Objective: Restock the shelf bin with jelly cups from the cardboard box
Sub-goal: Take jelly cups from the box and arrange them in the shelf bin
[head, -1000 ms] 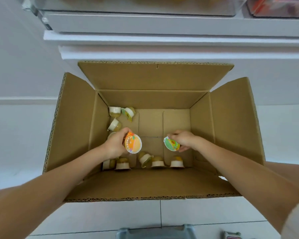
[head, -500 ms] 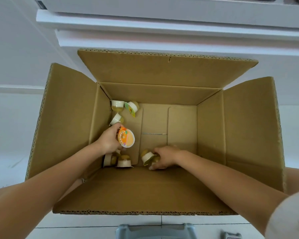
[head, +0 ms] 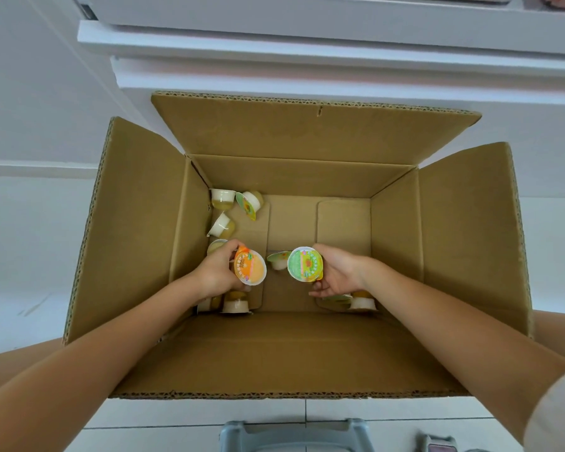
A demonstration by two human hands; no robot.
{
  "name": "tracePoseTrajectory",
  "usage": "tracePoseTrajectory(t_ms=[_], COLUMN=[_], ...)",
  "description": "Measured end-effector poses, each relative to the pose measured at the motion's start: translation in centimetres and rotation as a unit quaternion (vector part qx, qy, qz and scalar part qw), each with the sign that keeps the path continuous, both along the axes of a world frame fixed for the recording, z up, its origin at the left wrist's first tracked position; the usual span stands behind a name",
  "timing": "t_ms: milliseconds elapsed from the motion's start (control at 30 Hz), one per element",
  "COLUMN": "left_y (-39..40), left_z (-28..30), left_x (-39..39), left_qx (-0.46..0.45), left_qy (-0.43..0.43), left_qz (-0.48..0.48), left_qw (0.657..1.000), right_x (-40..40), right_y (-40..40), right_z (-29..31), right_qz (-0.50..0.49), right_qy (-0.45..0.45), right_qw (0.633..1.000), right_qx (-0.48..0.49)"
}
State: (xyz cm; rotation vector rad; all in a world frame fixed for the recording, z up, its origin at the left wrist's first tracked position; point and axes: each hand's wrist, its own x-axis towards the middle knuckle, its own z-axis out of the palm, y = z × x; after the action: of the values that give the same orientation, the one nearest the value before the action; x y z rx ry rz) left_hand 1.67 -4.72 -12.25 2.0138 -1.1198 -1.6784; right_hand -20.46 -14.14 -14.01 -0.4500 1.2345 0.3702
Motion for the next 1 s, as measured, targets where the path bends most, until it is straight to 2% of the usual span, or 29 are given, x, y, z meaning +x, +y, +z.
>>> tracePoseTrajectory(t_ms=[100,167,200,233,267,300,367,400,433,533,600,633,667,733,800,867,1000], left_y=[0.0,0.1,0.2,0.2,0.2,0.3,0.3,0.2,0.2,0.2,0.3,0.3,0.3,0.1,-0.1,-0.6,-2.3], left_z=[0.1,0.0,-0.1,-0.2,-0.3,-0.4,-0.5,-0.6,-0.6,-0.7,-0.7,-0.6,-0.5,-0.1,0.4,1.1,4.4], left_x=[-0.1,-0.1,0.0,0.0,0.1,0.0,-0.1,-0.1,-0.1,-0.1,-0.3,-0.5,-0.6,-0.8,-0.8,-0.8,-1.0], left_qx=[-0.001,-0.005,-0.005,-0.003,0.001,0.004,0.009,0.009,0.009,0.008,0.011,0.012,0.011,0.010,0.005,-0.006,-0.046], left_qy=[0.005,0.004,0.004,0.004,0.005,0.006,0.006,0.005,0.004,0.006,0.005,0.005,0.006,0.012,0.016,0.018,-0.002], left_qz=[0.005,0.006,0.007,0.008,0.008,0.008,0.006,0.006,0.008,0.018,0.010,0.002,-0.007,-0.021,-0.028,-0.031,-0.063], left_qw=[1.000,1.000,1.000,1.000,1.000,1.000,1.000,1.000,1.000,1.000,1.000,1.000,1.000,1.000,0.999,0.999,0.997], right_x=[-0.1,-0.7,-1.3,-2.2,-3.2,-4.1,-5.3,-5.4,-5.2,-4.5,-4.6,-4.8,-5.0,-5.3,-5.3,-4.8,-2.7], right_y=[0.1,0.0,-0.3,-0.8,-1.2,-1.5,-1.2,-0.8,-0.2,1.3,1.6,1.4,1.1,0.4,-0.2,-0.7,-1.4], right_z=[-0.1,-0.5,-0.7,-0.9,-0.9,-0.7,-0.4,-0.5,-0.6,-1.2,-1.3,-1.0,-0.8,0.4,2.1,4.1,8.5], right_qz=[0.002,0.049,0.113,0.203,0.301,0.400,0.571,0.629,0.651,0.655,0.634,0.601,0.541,0.376,0.233,0.149,0.102], right_qy=[0.040,0.093,0.122,0.142,0.159,0.179,0.200,0.192,0.183,0.150,0.140,0.136,0.132,0.128,0.110,0.069,0.003], right_qw=[0.998,0.977,0.944,0.893,0.840,0.797,0.722,0.694,0.687,0.704,0.731,0.766,0.817,0.915,0.966,0.986,0.989], right_qx=[-0.043,-0.188,-0.287,-0.376,-0.423,-0.417,-0.336,-0.294,-0.265,-0.230,-0.211,-0.183,-0.149,-0.078,-0.037,-0.036,-0.108])
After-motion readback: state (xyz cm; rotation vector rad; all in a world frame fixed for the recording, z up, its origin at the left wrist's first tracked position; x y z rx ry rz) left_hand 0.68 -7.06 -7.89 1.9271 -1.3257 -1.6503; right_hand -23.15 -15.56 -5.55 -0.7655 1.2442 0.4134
